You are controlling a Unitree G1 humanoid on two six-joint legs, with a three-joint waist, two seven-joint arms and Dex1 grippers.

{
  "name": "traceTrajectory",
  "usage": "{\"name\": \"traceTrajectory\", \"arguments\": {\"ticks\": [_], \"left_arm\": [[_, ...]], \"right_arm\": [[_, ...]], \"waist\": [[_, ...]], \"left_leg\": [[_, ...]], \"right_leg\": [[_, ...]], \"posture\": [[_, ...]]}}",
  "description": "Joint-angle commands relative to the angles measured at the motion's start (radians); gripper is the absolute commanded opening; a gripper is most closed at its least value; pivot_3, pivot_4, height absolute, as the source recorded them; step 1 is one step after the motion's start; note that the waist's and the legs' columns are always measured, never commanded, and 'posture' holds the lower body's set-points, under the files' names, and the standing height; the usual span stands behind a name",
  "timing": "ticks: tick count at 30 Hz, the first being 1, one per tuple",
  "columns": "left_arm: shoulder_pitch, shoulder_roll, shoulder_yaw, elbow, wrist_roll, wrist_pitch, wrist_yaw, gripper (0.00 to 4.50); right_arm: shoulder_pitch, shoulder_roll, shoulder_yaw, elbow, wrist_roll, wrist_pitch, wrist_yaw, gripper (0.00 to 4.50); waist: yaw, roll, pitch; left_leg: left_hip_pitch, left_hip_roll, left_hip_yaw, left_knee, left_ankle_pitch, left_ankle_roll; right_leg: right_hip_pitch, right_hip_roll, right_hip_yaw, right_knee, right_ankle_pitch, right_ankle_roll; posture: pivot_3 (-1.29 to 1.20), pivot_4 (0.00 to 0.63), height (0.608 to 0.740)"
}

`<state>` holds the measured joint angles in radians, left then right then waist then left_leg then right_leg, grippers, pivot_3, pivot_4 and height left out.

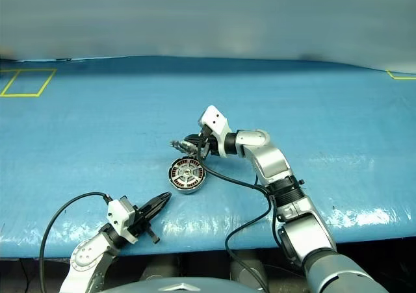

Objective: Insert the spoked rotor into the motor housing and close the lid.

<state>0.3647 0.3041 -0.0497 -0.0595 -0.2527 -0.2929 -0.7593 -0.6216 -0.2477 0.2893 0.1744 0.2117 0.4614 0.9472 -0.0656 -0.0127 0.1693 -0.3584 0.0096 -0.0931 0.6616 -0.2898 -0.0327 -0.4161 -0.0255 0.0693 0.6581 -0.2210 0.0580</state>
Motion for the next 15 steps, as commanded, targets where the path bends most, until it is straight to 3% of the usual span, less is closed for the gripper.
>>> {"name": "traceTrajectory", "arguments": {"ticks": [1,15], "left_arm": [[0.007,0.019,0.0,-0.035,0.0,-0.008,0.003,0.04],[0.031,0.032,-0.001,-0.051,-0.018,-0.003,0.0,0.04]], "right_arm": [[0.05,-0.023,0.043,-0.133,0.048,0.03,0.081,0.0],[0.318,0.101,0.077,-0.312,0.044,0.097,-0.164,0.0]], "waist": [[0.0,0.0,0.0],[0.0,0.0,0.0]], "left_leg": [[0.0,0.0,0.0,0.0,0.0,0.0],[0.0,0.0,0.0,0.0,0.0,0.0]], "right_leg": [[0.0,0.0,0.0,0.0,0.0,0.0],[0.0,0.0,0.0,0.0,-0.003,0.005]], "posture": [[0.0,0.15,0.74],[0.0,0.15,0.74]]}}
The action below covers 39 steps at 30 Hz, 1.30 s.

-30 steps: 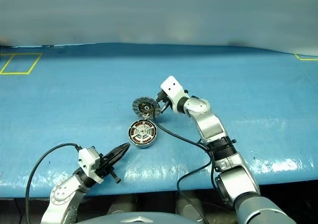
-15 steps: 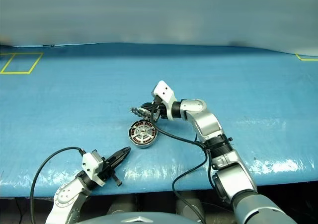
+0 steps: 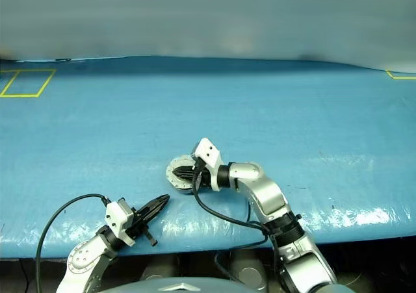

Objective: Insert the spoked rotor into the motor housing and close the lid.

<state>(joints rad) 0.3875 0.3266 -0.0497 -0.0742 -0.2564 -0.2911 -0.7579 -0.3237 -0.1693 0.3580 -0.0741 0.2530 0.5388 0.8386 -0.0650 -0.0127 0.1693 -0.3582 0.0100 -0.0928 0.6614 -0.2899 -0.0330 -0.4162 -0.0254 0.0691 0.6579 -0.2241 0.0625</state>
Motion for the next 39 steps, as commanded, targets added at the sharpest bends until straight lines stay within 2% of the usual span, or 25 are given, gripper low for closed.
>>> {"name": "traceTrajectory", "arguments": {"ticks": [1,4,9,11,14,18,26,39], "left_arm": [[0.009,0.009,-0.001,-0.037,-0.015,-0.004,-0.002,0.04],[0.015,0.007,0.002,-0.042,-0.014,-0.011,0.003,0.04],[0.026,-0.004,0.011,-0.048,-0.015,-0.017,0.024,0.04],[0.029,-0.005,0.01,-0.05,-0.017,-0.017,0.028,0.04],[0.03,-0.004,0.008,-0.052,-0.027,-0.007,0.027,0.0],[0.026,0.003,-0.001,-0.057,-0.043,0.006,0.015,0.0],[0.025,0.0,0.0,-0.062,-0.033,-0.002,0.027,0.0],[0.024,0.001,-0.009,-0.063,-0.029,0.003,0.039,0.0]], "right_arm": [[0.033,0.03,0.013,-0.071,-0.004,0.029,-0.08,0.0],[0.082,0.039,0.055,-0.211,-0.05,0.054,-0.177,0.0],[0.137,0.07,0.02,-0.451,0.062,0.169,-0.243,0.0],[0.156,0.062,0.03,-0.507,0.031,0.178,-0.3,0.0],[0.171,0.016,0.064,-0.544,-0.05,0.198,-0.381,0.62],[0.172,-0.037,0.125,-0.519,-0.138,0.216,-0.447,1.94],[0.156,-0.016,0.149,-0.438,-0.176,0.21,-0.491,4.48],[0.144,0.027,0.135,-0.342,-0.196,0.179,-0.512,4.48]], "waist": [[-0.001,0.0,0.0],[0.001,0.0,0.0],[0.002,0.0,0.0],[0.002,0.0,0.0],[0.003,0.0,0.0],[0.002,0.0,0.0],[0.002,-0.001,0.0],[0.002,0.0,0.0]], "left_leg": [[0.0,0.0,0.0,0.0,0.0,0.0],[0.0,0.0,0.0,0.0,0.0,0.0],[-0.001,0.0,-0.001,-0.001,0.0,0.0],[-0.001,0.0,-0.001,-0.001,0.0,0.0],[-0.001,0.0,0.0,-0.001,0.0,0.0],[-0.001,0.0,0.0,-0.001,0.0,0.0],[-0.001,0.0,0.0,-0.001,0.0,0.0],[-0.001,0.0,0.0,-0.001,0.0,0.0]], "right_leg": [[0.0,0.0,0.0,0.0,0.0,0.0],[0.0,0.0,0.0,0.0,-0.001,-0.002],[-0.002,0.0,0.0,0.0,-0.001,0.0],[-0.001,0.0,-0.001,0.0,-0.001,0.0],[-0.001,0.0,-0.001,-0.001,-0.003,-0.003],[-0.001,0.0,-0.001,-0.001,-0.004,-0.004],[-0.001,0.0,-0.001,-0.002,-0.004,-0.005],[-0.001,0.0,-0.001,-0.002,-0.004,-0.005]], "posture": [[0.0,0.15,0.74],[0.0,0.15,0.74],[0.0,0.15,0.74],[0.0,0.15,0.74],[0.0,0.15,0.74],[0.0,0.15,0.74],[0.0,0.15,0.74],[0.0,0.15,0.74]]}}
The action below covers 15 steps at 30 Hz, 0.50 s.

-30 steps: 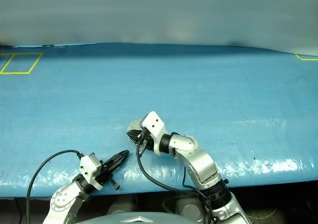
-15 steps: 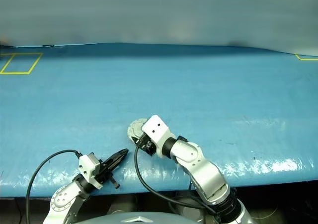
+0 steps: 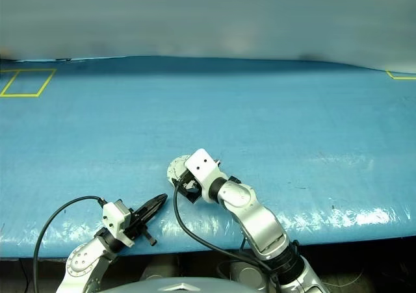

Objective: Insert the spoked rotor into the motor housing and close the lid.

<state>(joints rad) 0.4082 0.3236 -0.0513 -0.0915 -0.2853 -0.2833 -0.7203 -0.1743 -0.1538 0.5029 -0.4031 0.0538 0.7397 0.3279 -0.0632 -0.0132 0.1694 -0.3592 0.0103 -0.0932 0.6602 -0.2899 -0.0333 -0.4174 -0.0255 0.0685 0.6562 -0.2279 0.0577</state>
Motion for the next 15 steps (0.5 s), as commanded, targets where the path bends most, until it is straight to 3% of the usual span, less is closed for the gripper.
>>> {"name": "traceTrajectory", "arguments": {"ticks": [1,4,7,15], "left_arm": [[0.002,0.004,-0.007,-0.046,0.0,-0.005,0.002,0.0],[0.001,0.004,-0.007,-0.045,-0.001,-0.004,0.001,0.0],[0.001,0.005,-0.008,-0.045,0.0,-0.003,0.001,0.0],[0.004,0.004,-0.015,-0.045,0.004,-0.007,0.001,0.0]], "right_arm": [[-0.004,0.014,-0.013,-0.011,0.007,-0.019,0.001,4.48],[0.005,0.014,-0.015,-0.01,0.013,-0.017,0.006,3.91],[0.01,0.013,-0.015,-0.012,0.018,-0.018,0.011,3.04],[0.012,0.009,-0.011,-0.013,0.018,-0.03,0.015,3.04]], "waist": [[0.0,0.0,0.0],[0.0,0.0,0.0],[0.0,0.0,0.0],[0.0,0.0,0.0]], "left_leg": [[0.0,0.0,0.0,0.0,0.0,0.0],[0.0,0.0,0.0,0.0,0.0,0.0],[0.0,0.0,0.0,0.0,0.0,0.0],[0.0,0.0,0.0,0.0,0.0,0.0]], "right_leg": [[0.0,0.0,0.0,0.0,0.0,0.0],[0.0,0.0,0.0,0.0,0.0,0.0],[0.0,0.0,0.0,0.0,0.0,0.0],[0.0,0.0,0.0,0.0,0.0,0.0]], "posture": [[0.0,0.15,0.74],[0.0,0.15,0.74],[0.0,0.15,0.74],[0.0,0.15,0.74]]}}
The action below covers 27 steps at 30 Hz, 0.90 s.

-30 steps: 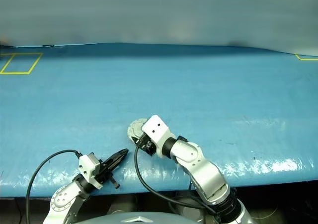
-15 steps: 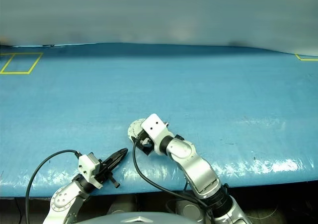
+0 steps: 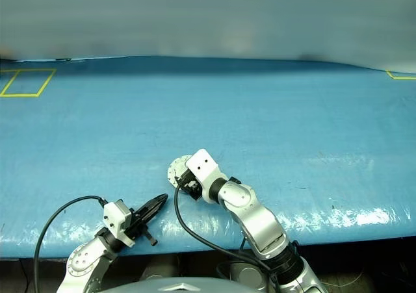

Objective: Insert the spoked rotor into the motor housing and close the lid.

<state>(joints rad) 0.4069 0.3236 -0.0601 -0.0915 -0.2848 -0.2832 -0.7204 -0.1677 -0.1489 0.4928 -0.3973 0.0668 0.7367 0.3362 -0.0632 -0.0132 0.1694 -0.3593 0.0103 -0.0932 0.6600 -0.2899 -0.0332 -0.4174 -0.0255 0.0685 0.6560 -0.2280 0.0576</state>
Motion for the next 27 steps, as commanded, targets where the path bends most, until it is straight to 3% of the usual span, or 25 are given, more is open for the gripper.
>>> {"name": "traceTrajectory", "arguments": {"ticks": [1,27], "left_arm": [[0.005,0.004,-0.006,-0.045,0.005,-0.008,0.003,0.0],[0.008,0.005,-0.016,-0.05,0.014,-0.012,0.013,0.0]], "right_arm": [[0.005,0.003,0.0,-0.017,0.001,-0.034,0.005,3.04],[-0.006,0.033,0.054,0.012,-0.055,0.092,-0.05,3.04]], "waist": [[0.0,0.0,0.0],[-0.004,0.0,0.0]], "left_leg": [[0.0,0.0,0.0,0.0,0.0,0.0],[0.001,0.001,0.0,0.0,0.0,0.0]], "right_leg": [[0.0,0.0,0.0,0.0,0.0,0.0],[0.0,0.0,0.0,0.001,0.0,-0.001]], "posture": [[0.0,0.15,0.74],[0.0,0.15,0.74]]}}
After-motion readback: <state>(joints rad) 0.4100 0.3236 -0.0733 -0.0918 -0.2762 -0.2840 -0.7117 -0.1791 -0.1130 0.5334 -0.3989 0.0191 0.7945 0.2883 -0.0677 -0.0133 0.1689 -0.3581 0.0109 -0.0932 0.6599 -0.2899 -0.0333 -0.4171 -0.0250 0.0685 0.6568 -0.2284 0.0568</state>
